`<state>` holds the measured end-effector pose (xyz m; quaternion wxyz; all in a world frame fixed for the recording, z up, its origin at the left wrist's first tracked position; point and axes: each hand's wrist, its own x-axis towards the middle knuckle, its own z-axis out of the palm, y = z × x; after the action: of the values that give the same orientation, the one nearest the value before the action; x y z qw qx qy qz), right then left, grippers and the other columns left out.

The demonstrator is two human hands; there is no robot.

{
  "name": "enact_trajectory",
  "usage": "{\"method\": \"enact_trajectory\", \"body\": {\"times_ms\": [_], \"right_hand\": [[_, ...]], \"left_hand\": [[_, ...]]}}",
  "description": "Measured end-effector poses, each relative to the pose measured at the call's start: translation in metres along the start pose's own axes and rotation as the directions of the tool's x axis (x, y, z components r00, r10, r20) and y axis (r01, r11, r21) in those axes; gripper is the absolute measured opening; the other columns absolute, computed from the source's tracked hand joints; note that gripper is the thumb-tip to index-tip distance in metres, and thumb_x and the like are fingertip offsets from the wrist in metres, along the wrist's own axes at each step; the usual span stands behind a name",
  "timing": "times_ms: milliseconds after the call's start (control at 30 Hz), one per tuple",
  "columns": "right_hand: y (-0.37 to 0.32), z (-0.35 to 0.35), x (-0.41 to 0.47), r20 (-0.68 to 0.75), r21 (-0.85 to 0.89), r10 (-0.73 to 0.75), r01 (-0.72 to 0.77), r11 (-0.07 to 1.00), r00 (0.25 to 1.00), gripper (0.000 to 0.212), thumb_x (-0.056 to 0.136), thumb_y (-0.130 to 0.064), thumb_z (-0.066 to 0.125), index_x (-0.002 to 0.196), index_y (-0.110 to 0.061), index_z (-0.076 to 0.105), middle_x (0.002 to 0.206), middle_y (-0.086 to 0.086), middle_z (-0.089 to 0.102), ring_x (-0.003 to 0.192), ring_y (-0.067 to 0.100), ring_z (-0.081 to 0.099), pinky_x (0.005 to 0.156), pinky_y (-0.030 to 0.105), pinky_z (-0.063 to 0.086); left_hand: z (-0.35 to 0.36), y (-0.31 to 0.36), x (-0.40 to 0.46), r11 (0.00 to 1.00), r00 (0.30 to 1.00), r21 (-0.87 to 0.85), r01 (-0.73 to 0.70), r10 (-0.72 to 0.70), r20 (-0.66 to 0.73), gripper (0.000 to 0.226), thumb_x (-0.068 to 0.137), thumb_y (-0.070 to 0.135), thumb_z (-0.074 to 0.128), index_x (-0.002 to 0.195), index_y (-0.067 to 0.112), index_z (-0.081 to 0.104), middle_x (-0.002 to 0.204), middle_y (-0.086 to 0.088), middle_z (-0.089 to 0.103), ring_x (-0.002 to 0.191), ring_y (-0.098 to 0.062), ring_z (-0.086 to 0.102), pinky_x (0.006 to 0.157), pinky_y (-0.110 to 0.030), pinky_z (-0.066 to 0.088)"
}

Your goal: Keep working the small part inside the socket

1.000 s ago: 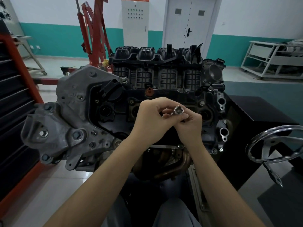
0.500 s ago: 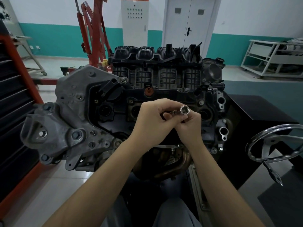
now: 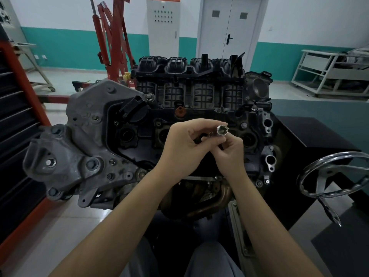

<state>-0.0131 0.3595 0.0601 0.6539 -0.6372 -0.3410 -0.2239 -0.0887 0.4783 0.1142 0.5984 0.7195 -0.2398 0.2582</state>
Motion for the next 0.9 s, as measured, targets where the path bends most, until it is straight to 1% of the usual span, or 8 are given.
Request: {"method": "enact_trajectory", "body": {"times_ms": [100, 200, 300, 400, 533, 667, 733, 900], "right_hand": [[0.0010, 0.0016, 0.0006, -0.027, 0.003, 0.022, -0.022, 1.000, 0.999, 0.031, 0.082, 0.006, 0.068, 0.085, -0.026, 0.069, 0.076, -0.017, 0.070, 0.073, -0.001, 0.064, 0.066, 0.013, 0.048], [0.0025, 0.0030, 0.0000, -0.039, 0.021, 0.008, -0.007, 1.000, 0.999, 0.033, 0.077, 0.010, 0.069, 0.079, -0.023, 0.072, 0.075, -0.016, 0.071, 0.072, -0.002, 0.066, 0.066, 0.010, 0.047], [0.0027, 0.0018, -0.0004, -0.028, 0.023, 0.003, -0.002, 1.000, 1.000, 0.027, 0.079, 0.005, 0.072, 0.086, -0.021, 0.072, 0.083, -0.012, 0.073, 0.080, 0.006, 0.069, 0.071, 0.016, 0.050], [0.0013, 0.0009, -0.0003, 0.001, 0.003, -0.020, 0.020, 1.000, 1.000, 0.030, 0.083, 0.004, 0.067, 0.093, -0.024, 0.068, 0.088, -0.017, 0.072, 0.085, 0.003, 0.068, 0.075, 0.016, 0.050], [0.0043, 0.0021, -0.0002, -0.044, 0.012, 0.019, -0.019, 1.000, 0.999, 0.029, 0.082, 0.003, 0.070, 0.087, -0.025, 0.070, 0.081, -0.015, 0.073, 0.079, 0.004, 0.068, 0.071, 0.017, 0.051], [0.0080, 0.0023, -0.0010, -0.053, 0.017, 0.043, -0.042, 0.999, 0.998, 0.012, 0.079, 0.000, 0.074, 0.089, -0.005, 0.074, 0.087, -0.002, 0.075, 0.086, 0.016, 0.071, 0.077, 0.028, 0.054], [0.0069, 0.0003, -0.0007, -0.023, -0.007, 0.013, -0.014, 1.000, 1.000, 0.016, 0.081, 0.000, 0.071, 0.097, -0.004, 0.072, 0.091, -0.006, 0.074, 0.090, 0.014, 0.070, 0.079, 0.023, 0.052], [0.0038, 0.0009, -0.0010, -0.032, -0.012, 0.028, -0.028, 1.000, 0.999, 0.024, 0.080, 0.006, 0.069, 0.092, -0.015, 0.071, 0.082, -0.016, 0.073, 0.081, 0.006, 0.069, 0.073, 0.020, 0.052]], "left_hand": [[0.0003, -0.0011, -0.0005, 1.000, 1.000, -0.009, 0.006, -0.006, 0.028, 0.029, 0.083, -0.008, 0.068, 0.108, 0.006, 0.069, 0.102, -0.010, 0.073, 0.100, -0.019, 0.069, 0.092, -0.038, 0.055], [0.0034, -0.0029, 0.0001, 0.998, 1.000, 0.061, 0.017, -0.016, -0.011, 0.023, 0.077, -0.003, 0.076, 0.098, 0.006, 0.072, 0.094, -0.005, 0.073, 0.092, -0.013, 0.070, 0.086, -0.028, 0.056], [0.0046, -0.0037, 0.0002, 0.999, 0.999, 0.051, 0.008, -0.006, -0.051, 0.017, 0.076, -0.003, 0.077, 0.090, 0.007, 0.073, 0.087, -0.003, 0.073, 0.086, -0.012, 0.070, 0.081, -0.024, 0.055], [0.0033, -0.0031, 0.0005, 1.000, 1.000, 0.005, -0.008, 0.008, -0.029, 0.023, 0.081, -0.004, 0.072, 0.098, 0.011, 0.072, 0.093, -0.004, 0.074, 0.092, -0.014, 0.071, 0.086, -0.029, 0.056], [0.0051, -0.0026, 0.0015, 1.000, 1.000, -0.023, -0.011, 0.010, -0.006, 0.028, 0.084, -0.006, 0.068, 0.104, 0.013, 0.067, 0.098, -0.008, 0.073, 0.096, -0.018, 0.071, 0.088, -0.037, 0.056], [0.0078, -0.0062, 0.0003, 0.997, 0.990, 0.069, -0.038, 0.047, -0.136, 0.020, 0.077, -0.001, 0.077, 0.090, 0.013, 0.072, 0.087, -0.003, 0.074, 0.086, -0.016, 0.071, 0.081, -0.037, 0.058], [0.0067, -0.0055, -0.0001, 0.998, 0.986, 0.043, -0.039, 0.046, -0.159, 0.021, 0.077, -0.001, 0.076, 0.090, 0.015, 0.072, 0.087, -0.001, 0.074, 0.086, -0.016, 0.071, 0.081, -0.034, 0.058], [0.0006, -0.0029, 0.0015, 0.999, 1.000, -0.022, -0.026, 0.027, 0.015, 0.025, 0.079, -0.006, 0.072, 0.099, 0.009, 0.071, 0.095, -0.003, 0.073, 0.094, -0.015, 0.071, 0.086, -0.030, 0.056]]}}
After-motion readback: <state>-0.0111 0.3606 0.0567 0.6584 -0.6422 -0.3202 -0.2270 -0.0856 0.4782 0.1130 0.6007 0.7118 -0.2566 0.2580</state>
